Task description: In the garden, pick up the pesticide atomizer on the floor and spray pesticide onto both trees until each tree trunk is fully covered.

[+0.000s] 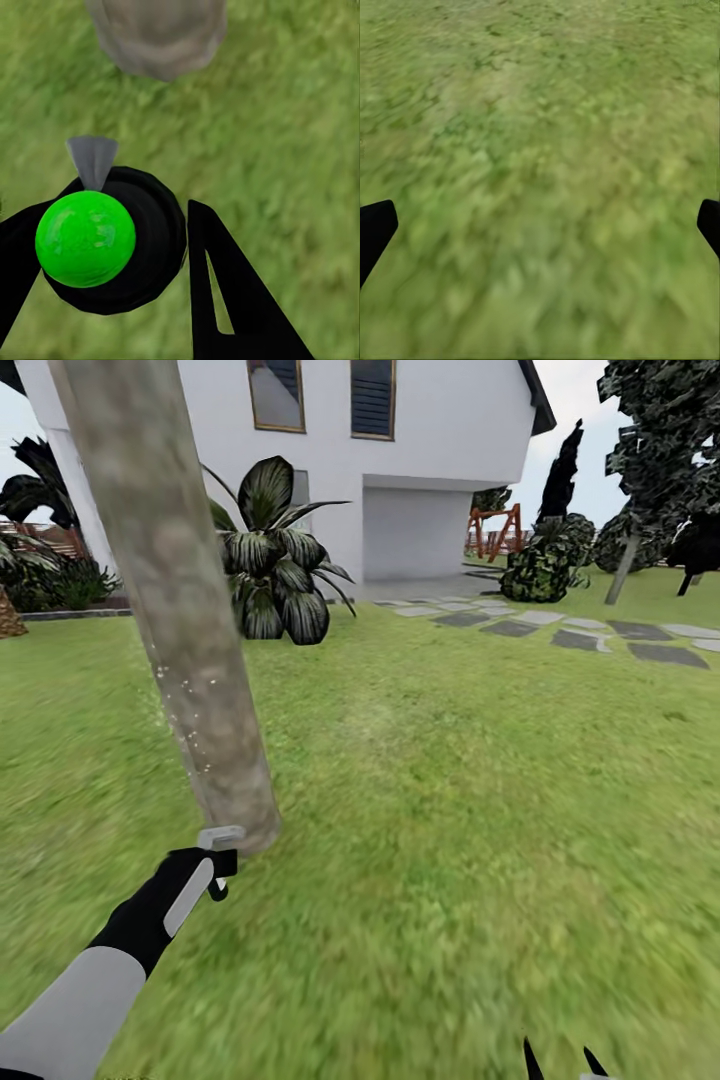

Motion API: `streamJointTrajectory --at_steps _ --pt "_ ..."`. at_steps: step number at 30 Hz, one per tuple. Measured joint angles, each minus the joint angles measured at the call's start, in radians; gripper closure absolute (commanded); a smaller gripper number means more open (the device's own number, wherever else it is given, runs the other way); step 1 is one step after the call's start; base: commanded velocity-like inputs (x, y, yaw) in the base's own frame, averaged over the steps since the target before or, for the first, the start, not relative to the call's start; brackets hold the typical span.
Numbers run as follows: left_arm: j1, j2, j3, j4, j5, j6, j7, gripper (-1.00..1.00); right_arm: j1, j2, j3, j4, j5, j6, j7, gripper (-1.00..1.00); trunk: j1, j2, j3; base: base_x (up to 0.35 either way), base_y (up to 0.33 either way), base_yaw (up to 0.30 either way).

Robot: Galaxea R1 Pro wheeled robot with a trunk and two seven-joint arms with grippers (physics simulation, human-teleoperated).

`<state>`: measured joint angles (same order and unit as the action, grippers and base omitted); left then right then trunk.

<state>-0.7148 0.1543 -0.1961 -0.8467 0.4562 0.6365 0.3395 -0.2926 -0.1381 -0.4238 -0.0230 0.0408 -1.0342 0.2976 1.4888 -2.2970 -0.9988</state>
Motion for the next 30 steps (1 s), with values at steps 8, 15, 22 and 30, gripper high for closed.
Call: streamJointTrajectory --at_steps 8,15,22,30 --pt "0.000 -0.001 0.000 0.000 0.000 0.000 0.000 1.00 0.000 0.001 0.000 0.001 0.001 0.000 0.000 -1.00 0.000 0.000 0.000 0.152 -0.260 0.278" --pt "0.000 -0.001 0.000 -0.001 0.000 0.000 0.000 1.00 0.000 0.002 0.000 0.001 0.001 0.000 0.000 -1.00 0.000 0.000 0.000 0.145 -0.260 0.278" --pt "0.000 -0.002 -0.001 -0.002 0.000 0.000 0.000 1.00 0.000 0.002 0.000 0.001 0.001 0.000 0.000 -1.00 0.000 0.000 0.000 0.142 -0.260 0.278" --pt "0.000 -0.002 0.000 0.000 0.000 0.002 0.000 1.00 0.000 0.000 0.000 0.001 0.001 0.000 0.000 -1.00 0.000 0.000 0.000 0.139 -0.260 0.062"
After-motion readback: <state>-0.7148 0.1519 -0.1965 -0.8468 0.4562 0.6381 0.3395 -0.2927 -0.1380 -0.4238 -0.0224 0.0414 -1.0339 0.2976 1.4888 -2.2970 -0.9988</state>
